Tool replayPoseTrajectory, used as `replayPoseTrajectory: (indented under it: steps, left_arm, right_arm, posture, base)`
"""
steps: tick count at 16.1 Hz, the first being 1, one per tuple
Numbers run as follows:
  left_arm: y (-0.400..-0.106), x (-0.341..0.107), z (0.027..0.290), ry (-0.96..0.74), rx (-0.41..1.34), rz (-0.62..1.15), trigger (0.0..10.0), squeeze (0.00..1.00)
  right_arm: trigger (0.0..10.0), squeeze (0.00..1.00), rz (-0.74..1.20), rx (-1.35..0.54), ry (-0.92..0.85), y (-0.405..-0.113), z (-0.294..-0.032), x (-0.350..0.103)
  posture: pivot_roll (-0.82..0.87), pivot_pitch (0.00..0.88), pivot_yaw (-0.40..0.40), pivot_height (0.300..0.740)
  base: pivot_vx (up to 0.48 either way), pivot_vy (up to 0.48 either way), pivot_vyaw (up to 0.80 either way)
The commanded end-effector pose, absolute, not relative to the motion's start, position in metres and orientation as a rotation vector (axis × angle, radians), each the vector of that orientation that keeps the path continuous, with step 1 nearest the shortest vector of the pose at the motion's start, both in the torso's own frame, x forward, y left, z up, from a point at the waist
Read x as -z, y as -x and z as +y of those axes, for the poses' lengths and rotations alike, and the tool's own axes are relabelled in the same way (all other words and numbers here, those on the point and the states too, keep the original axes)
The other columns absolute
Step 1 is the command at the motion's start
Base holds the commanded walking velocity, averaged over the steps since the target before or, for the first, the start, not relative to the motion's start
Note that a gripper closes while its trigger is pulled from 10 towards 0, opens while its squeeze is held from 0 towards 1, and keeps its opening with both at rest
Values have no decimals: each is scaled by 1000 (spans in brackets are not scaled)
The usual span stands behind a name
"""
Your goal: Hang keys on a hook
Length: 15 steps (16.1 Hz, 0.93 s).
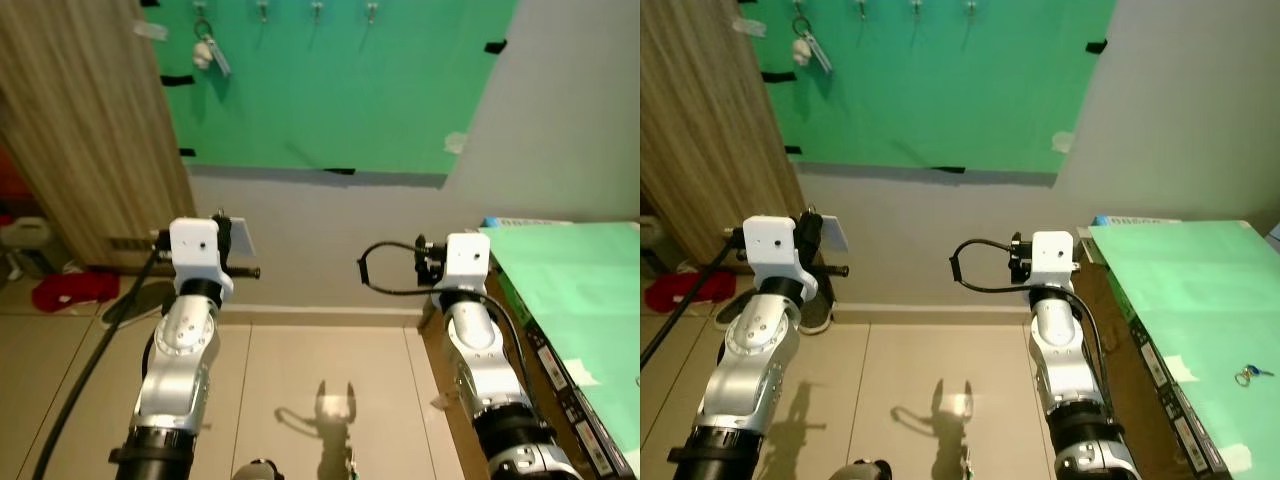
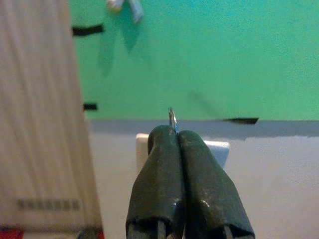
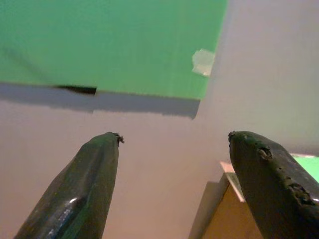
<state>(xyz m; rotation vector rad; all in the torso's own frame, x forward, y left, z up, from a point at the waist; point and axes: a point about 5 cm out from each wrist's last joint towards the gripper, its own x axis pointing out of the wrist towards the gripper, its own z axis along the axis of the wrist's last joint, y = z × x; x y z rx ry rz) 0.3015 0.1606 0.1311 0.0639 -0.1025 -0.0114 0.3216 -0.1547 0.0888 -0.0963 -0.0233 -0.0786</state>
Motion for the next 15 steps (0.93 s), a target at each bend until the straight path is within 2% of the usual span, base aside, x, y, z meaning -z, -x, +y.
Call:
replayPoseTrajectory:
  steps: [1,3,15]
  left_arm:
    - [-304,-146,158,-88,36,-166,10000,0]
    - [-308,-159,167,-93,0,-209,10000,0]
    - [-303,-156,158,-122,-37,-208,10000,0]
  right_arm:
    - [10000,0,-78,97,99,-326,-156,-101]
    - [10000,0,-40,165,65,-328,-165,-98]
    - [10000,0,-16,56,60,-340,-145,-98]
  posture:
    - [82,0,-37,740]
    - [90,0,-39,740]
    - [117,0,-52,740]
  base:
    - [274,0,0]
    - [382,0,0]
    - [472,0,0]
